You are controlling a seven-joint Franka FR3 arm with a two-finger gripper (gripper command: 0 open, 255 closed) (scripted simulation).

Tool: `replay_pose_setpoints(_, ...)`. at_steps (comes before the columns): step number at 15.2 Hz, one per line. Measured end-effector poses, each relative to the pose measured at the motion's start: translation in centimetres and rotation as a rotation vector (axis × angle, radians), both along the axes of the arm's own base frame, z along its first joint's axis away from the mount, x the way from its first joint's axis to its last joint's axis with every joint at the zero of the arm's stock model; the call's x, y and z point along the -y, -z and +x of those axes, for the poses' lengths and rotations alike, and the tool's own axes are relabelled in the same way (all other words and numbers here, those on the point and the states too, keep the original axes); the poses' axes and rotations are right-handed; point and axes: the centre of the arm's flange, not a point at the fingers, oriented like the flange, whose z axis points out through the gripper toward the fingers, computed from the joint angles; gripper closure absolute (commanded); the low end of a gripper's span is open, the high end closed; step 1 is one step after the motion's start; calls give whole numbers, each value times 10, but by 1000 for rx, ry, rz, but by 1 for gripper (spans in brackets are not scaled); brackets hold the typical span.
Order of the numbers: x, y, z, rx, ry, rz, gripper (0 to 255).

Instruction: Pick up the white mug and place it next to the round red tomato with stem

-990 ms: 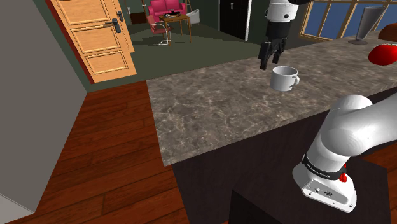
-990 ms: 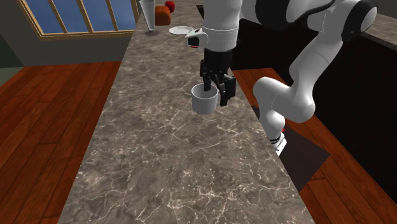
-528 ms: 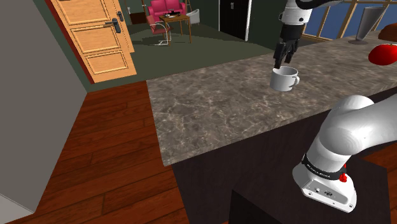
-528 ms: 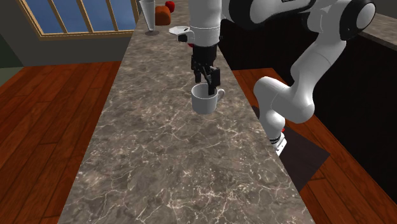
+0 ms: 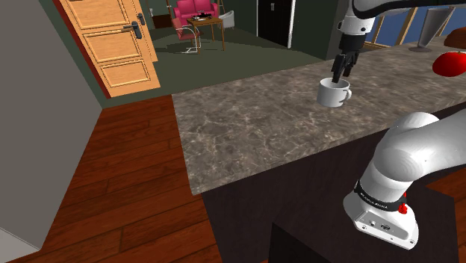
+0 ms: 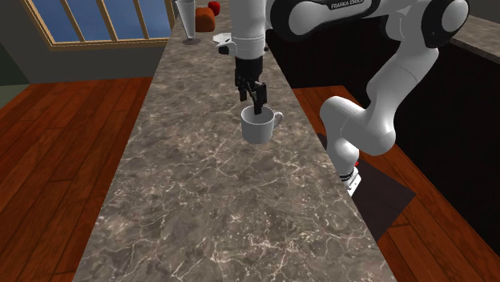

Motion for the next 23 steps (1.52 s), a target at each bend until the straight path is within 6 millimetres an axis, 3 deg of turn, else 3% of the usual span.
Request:
replay_pose_setpoints(5, 1, 24, 1, 0, 0, 0, 0)
replay_pose_setpoints(11, 0, 28, 1, 0, 0, 0, 0)
replay_pose_setpoints(12, 0, 28, 1, 0, 0, 0, 255)
replay_pose_setpoints(23, 1, 25, 0, 0, 0, 0, 255)
